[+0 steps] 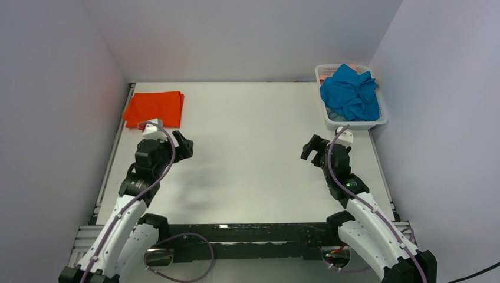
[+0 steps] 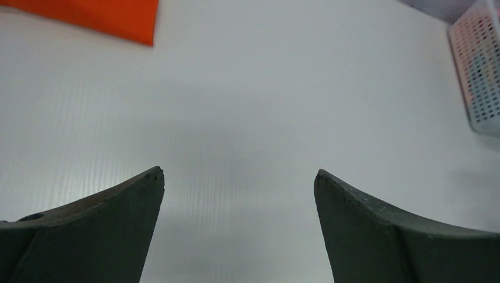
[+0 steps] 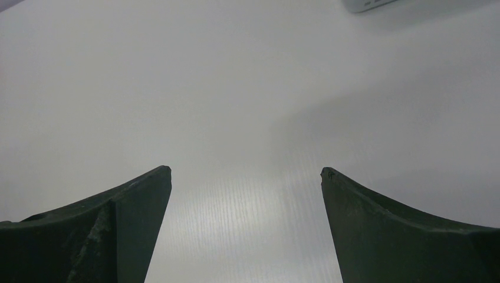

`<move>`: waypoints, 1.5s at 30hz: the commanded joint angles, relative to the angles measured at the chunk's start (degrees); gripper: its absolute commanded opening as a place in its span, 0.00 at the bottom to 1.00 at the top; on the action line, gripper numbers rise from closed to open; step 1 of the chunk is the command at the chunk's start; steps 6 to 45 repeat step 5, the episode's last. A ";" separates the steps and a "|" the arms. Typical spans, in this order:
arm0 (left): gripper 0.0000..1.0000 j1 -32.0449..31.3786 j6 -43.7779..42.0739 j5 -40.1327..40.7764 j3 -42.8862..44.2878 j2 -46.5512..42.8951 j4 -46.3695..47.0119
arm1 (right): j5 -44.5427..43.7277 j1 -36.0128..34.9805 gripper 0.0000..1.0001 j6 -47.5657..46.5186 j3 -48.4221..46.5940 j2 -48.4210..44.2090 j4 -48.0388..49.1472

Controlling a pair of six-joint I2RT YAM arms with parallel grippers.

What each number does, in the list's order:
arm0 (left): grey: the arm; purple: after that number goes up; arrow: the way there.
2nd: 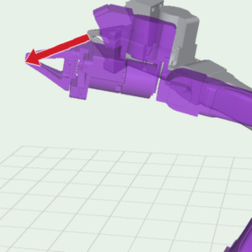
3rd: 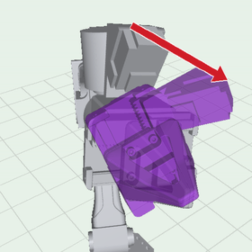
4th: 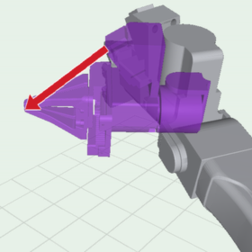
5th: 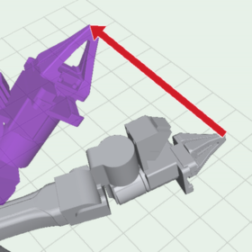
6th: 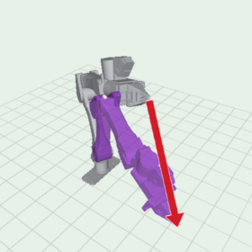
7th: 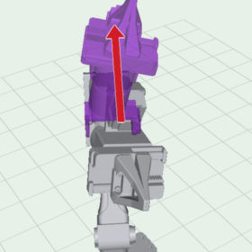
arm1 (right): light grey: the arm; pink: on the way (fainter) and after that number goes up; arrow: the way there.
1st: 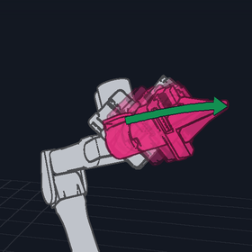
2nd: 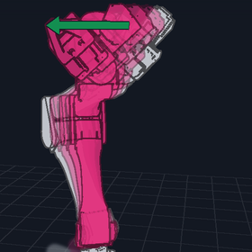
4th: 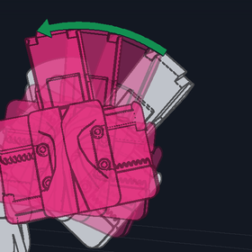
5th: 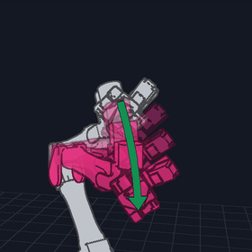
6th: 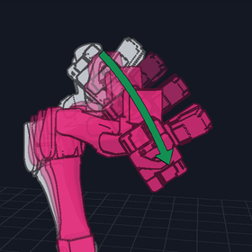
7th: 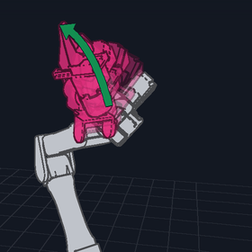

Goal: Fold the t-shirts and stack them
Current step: Reset both arms

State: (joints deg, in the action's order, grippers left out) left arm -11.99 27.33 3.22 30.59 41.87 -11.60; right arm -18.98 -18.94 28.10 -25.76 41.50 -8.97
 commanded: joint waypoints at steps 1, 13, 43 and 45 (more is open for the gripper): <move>0.99 -0.14 0.76 3.03 2.18 -3.69 1.88 | -2.96 0.13 1.00 0.08 -0.74 -0.53 2.15; 0.99 -0.14 0.52 5.23 3.00 -5.21 -1.04 | -2.66 0.13 1.00 -0.16 -0.29 -1.82 2.61; 0.99 -0.14 0.52 5.23 3.00 -5.21 -1.04 | -2.66 0.13 1.00 -0.16 -0.29 -1.82 2.61; 0.99 -0.14 0.52 5.23 3.00 -5.21 -1.04 | -2.66 0.13 1.00 -0.16 -0.29 -1.82 2.61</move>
